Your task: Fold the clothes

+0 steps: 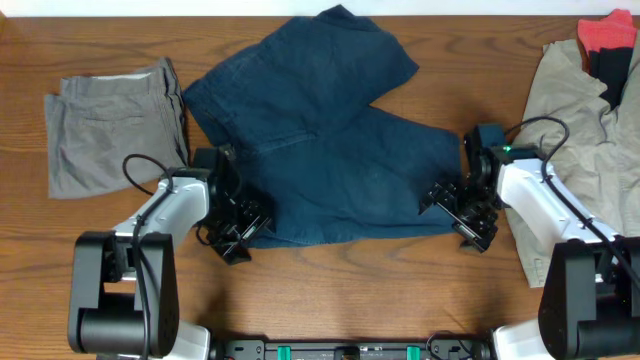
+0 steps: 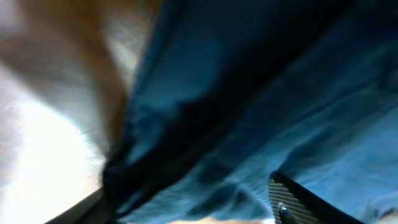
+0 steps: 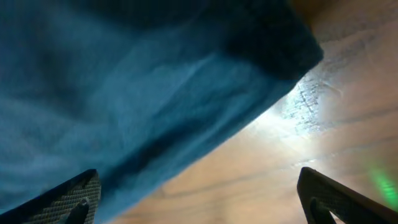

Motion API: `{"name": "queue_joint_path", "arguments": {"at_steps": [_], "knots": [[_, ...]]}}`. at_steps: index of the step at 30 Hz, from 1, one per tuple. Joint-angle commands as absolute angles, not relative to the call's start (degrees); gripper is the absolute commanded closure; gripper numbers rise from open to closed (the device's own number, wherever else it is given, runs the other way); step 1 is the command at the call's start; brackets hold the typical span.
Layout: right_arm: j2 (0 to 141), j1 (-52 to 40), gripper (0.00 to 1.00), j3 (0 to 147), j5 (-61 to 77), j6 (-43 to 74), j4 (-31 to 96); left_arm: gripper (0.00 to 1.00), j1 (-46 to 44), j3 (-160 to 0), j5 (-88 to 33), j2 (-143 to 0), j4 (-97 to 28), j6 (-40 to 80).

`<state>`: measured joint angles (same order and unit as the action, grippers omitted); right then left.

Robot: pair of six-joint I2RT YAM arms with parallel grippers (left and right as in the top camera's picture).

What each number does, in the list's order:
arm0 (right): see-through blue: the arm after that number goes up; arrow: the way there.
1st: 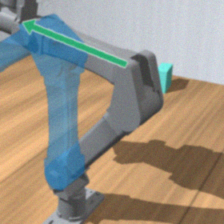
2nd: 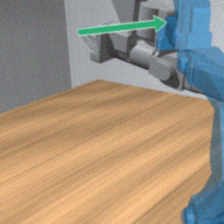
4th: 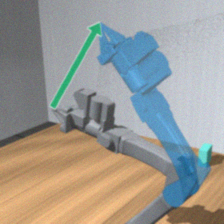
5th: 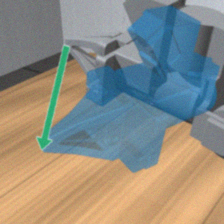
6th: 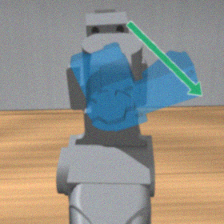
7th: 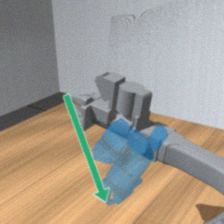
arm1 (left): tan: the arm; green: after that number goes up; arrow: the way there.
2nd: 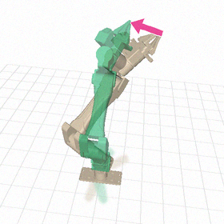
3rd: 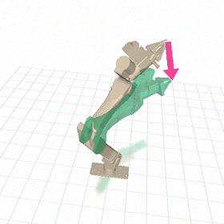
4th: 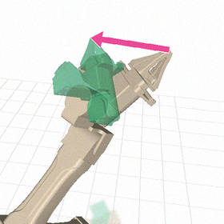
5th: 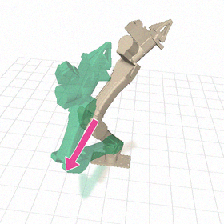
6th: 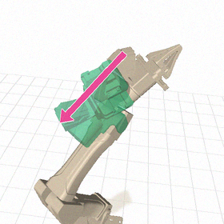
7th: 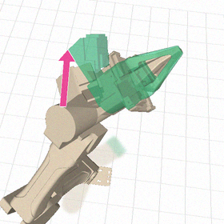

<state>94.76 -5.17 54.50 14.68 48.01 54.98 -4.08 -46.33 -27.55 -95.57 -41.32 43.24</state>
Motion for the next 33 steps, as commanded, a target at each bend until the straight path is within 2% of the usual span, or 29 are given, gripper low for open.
{"name": "queue_joint_path", "arguments": {"at_steps": [1,2,3,6,7,9,13,15,17,18,19,25,33], "knots": [[94.0,-5.3,0.01,52.5,12.4,55.6,53.1,0.36,-4.7,-45.9,-20.4,-95.6,-39.4,45.8],[94.0,-5.3,0.01,52.0,11.8,56.6,52.5,0.41,-4.7,-45.9,-19.8,-95.6,-39.4,45.8],[94.0,-5.3,0.01,51.4,11.3,57.5,51.8,0.50,-4.7,-45.9,-19.4,-95.6,-39.4,45.8],[94.0,-5.3,0.01,49.6,10.2,59.9,49.7,0.87,-4.7,-45.9,-18.5,-95.6,-40.4,45.7],[94.0,-5.3,0.01,49.1,9.9,60.5,49.1,0.94,-4.7,-45.9,-18.3,-95.6,-41.0,45.7],[94.0,-5.3,0.05,47.9,9.3,61.9,47.9,0.94,-4.7,-45.9,-18.3,-95.6,-41.7,45.5],[94.0,-5.3,0.19,45.8,7.9,62.2,44.2,0.94,-4.7,-45.9,-18.2,-95.6,-43.0,43.1],[94.0,-5.3,0.39,45.4,7.0,62.1,42.8,0.94,-4.7,-45.9,-17.5,-95.5,-43.7,41.9],[94.0,-5.3,0.71,45.4,6.3,62.1,42.3,0.94,-4.7,-45.9,-17.1,-95.3,-44.2,39.4],[94.0,-5.3,0.92,45.4,6.1,61.7,42.0,0.94,-4.7,-45.9,-17.0,-94.9,-44.3,38.0],[94.0,-5.3,0.99,45.4,6.2,60.7,41.4,0.94,-4.7,-45.9,-16.8,-94.4,-44.5,36.8],[93.1,-4.6,0.99,47.5,5.3,46.6,39.7,0.94,-4.8,-45.9,-12.5,-86.0,-47.4,33.5],[81.6,-1.0,0.99,54.9,1.7,41.6,49.3,0.94,-9.6,-45.9,-12.6,-67.8,-53.1,30.4]]}}
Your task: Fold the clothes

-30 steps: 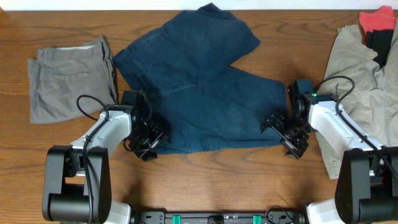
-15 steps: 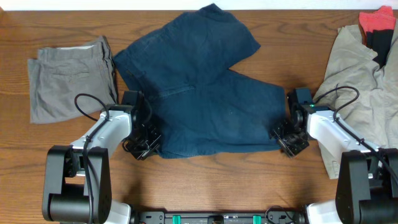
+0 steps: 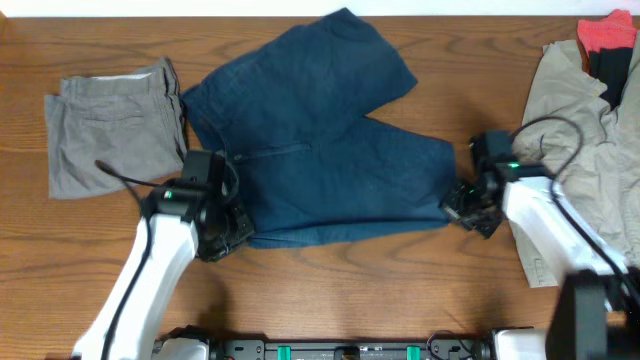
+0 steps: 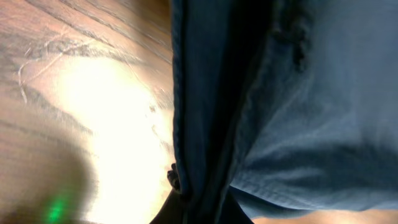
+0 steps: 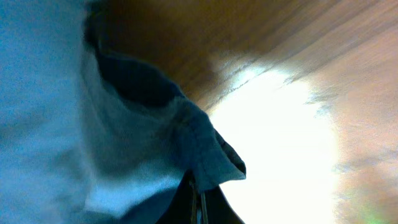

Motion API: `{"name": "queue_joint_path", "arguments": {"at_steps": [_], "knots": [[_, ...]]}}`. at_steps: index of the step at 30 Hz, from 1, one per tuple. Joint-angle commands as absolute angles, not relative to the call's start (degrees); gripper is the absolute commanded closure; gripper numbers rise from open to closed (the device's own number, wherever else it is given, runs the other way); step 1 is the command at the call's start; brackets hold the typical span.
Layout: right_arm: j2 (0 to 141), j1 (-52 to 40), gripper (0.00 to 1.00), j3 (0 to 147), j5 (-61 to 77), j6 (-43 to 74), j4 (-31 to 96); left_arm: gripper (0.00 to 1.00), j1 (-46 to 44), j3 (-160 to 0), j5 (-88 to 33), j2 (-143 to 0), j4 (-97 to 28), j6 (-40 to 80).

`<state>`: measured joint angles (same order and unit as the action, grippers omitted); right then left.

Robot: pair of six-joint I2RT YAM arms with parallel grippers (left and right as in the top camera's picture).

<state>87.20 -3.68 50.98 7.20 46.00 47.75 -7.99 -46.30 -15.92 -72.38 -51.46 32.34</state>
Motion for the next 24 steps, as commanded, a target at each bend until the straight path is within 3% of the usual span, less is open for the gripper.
{"name": "queue_joint_path", "arguments": {"at_steps": [1,8,14,24], "knots": [[79.8,-0.4,0.99,55.8,1.7,40.7,50.6,0.94,-10.7,-45.9,-12.8,-65.8,-54.1,30.4],[67.1,4.9,0.99,64.0,1.7,33.7,60.4,0.94,-19.6,-46.0,-12.9,-54.7,-63.0,34.2],[66.2,6.3,0.99,71.9,1.7,24.3,62.2,0.94,-23.5,-46.0,-14.4,-48.0,-66.4,40.1],[80.2,0.6,0.99,83.9,3.2,15.8,53.1,0.94,-18.9,-46.0,-6.3,-47.8,-49.1,50.0]]}}
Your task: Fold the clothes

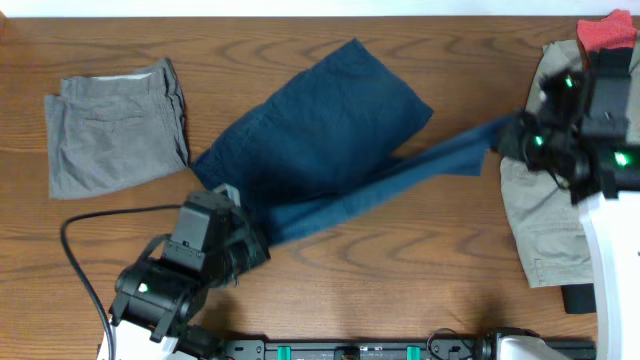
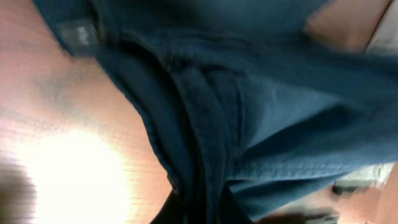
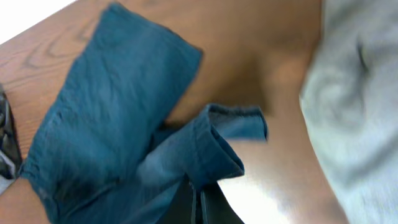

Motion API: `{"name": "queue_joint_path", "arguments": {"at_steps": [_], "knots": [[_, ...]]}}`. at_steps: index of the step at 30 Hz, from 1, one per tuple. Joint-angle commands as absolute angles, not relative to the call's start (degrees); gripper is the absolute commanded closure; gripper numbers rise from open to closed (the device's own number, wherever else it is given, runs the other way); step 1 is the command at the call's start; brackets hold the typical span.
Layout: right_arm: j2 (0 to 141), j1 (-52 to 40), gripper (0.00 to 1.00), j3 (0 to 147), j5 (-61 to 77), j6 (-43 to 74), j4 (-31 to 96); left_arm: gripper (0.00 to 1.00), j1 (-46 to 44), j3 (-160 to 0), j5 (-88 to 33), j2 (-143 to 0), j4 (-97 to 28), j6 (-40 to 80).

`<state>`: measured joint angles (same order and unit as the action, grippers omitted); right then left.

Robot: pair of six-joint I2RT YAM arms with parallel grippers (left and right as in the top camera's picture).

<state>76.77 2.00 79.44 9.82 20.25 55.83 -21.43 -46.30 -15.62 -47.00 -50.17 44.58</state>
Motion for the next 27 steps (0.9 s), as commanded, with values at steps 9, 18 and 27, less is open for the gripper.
{"name": "queue_joint_path", "arguments": {"at_steps": [9,18,27], "knots": [[95.2,-8.1,0.99,89.1,3.4,15.6,38.0,0.94,-11.8,-46.0,4.2,-57.4,-40.2,62.7],[108.9,-14.2,0.99,89.1,3.3,15.7,18.2,0.93,-5.6,-46.0,9.6,-72.8,-25.3,62.7],[120.6,-16.4,0.32,89.1,2.9,15.8,4.4,0.15,-2.2,-46.0,3.2,-87.6,-5.9,55.3]]}}
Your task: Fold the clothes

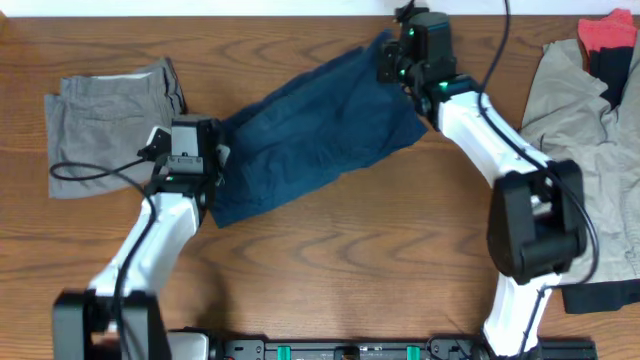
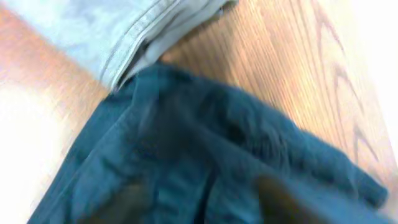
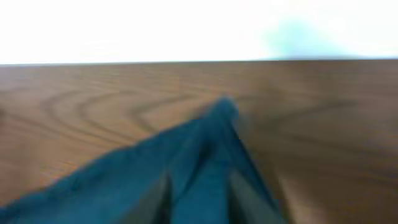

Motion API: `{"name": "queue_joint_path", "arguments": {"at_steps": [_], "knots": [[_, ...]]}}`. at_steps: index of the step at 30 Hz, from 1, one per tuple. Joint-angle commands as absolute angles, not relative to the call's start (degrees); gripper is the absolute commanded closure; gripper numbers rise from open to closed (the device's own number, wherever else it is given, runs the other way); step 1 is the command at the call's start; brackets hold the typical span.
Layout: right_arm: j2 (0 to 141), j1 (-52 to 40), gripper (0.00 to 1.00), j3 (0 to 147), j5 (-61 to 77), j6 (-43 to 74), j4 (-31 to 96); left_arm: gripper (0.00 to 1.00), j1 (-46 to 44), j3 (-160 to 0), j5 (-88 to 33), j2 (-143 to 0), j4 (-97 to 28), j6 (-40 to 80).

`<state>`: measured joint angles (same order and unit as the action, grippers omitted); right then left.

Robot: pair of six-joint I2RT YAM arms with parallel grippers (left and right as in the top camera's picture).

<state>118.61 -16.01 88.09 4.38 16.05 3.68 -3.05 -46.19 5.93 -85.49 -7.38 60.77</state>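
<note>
The dark blue shorts (image 1: 310,130) lie doubled over as a slanting band from the table's left centre to the back edge. My left gripper (image 1: 205,150) is at their lower left end, its fingers apart over the blue cloth (image 2: 205,143). My right gripper (image 1: 395,55) is at their upper right tip, also open, and blue fabric (image 3: 186,162) shows between its blurred fingers. Both wrist views are smeared.
Folded grey shorts (image 1: 115,125) lie at the left, their waistband (image 2: 112,25) close to my left gripper. A heap of beige cloth (image 1: 580,120) with a red piece (image 1: 605,35) fills the right side. The table's back edge runs just behind my right gripper.
Both grippers were shut on the shorts' front edge and held it up, left at the front and right at the far right. Now that edge lies over the back part and both are open.
First the shorts lay spread flat, with both grippers open at their front corners. Then each gripper was shut on a corner. Then the front edge hung stretched between the raised arms. Now the shorts lie folded in half and both grippers have let go.
</note>
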Motion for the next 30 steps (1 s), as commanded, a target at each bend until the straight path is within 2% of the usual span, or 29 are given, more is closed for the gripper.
{"name": "queue_joint_path", "arguments": {"at_steps": [1,3,5,7,10,12,14,17,18,21,23,26,30], "knots": [[120.9,-16.3,0.17,89.1,2.9,15.8,5.3,0.10,-1.8,-46.0,1.5,-87.8,-5.9,53.8],[121.3,-16.0,0.14,89.1,3.0,15.7,8.5,0.00,-0.8,-46.0,-1.3,-87.7,-6.4,51.1],[121.4,-15.7,0.20,89.1,3.0,15.1,11.9,0.02,0.2,-46.0,-4.3,-87.1,-6.9,49.1],[121.4,-15.7,0.33,89.1,3.0,14.5,16.0,0.02,1.1,-46.0,-8.1,-86.5,-8.9,48.0],[122.1,-15.7,0.60,89.0,3.0,13.8,21.4,0.02,1.4,-46.0,-12.7,-86.3,-14.7,48.0],[123.0,-15.8,0.71,88.9,3.0,13.5,23.9,0.02,1.2,-46.0,-13.4,-86.3,-19.2,48.0],[124.4,-15.8,0.71,88.7,3.1,12.5,25.4,0.02,1.1,-46.0,-13.3,-86.5,-22.7,47.3],[127.2,-15.8,0.60,88.7,3.3,12.3,27.0,0.02,1.2,-46.0,-12.7,-87.2,-23.9,43.1],[127.9,-15.8,0.61,88.7,3.4,11.8,27.7,0.02,1.2,-46.0,-12.3,-87.3,-23.9,43.0],[129.8,-15.7,0.76,88.7,1.9,11.5,32.0,0.02,1.2,-46.0,-10.0,-88.3,-24.0,42.7],[130.1,-15.4,0.78,88.7,-1.6,12.7,35.7,0.02,1.2,-46.0,-8.6,-89.0,-24.2,42.0],[129.8,-14.6,0.93,88.7,-12.3,19.5,42.9,0.02,1.2,-46.0,-8.3,-89.8,-24.3,42.0],[129.1,-12.9,0.91,88.7,-17.6,23.7,49.7,0.02,1.2,-46.0,-8.6,-89.8,-24.3,42.0]]}}
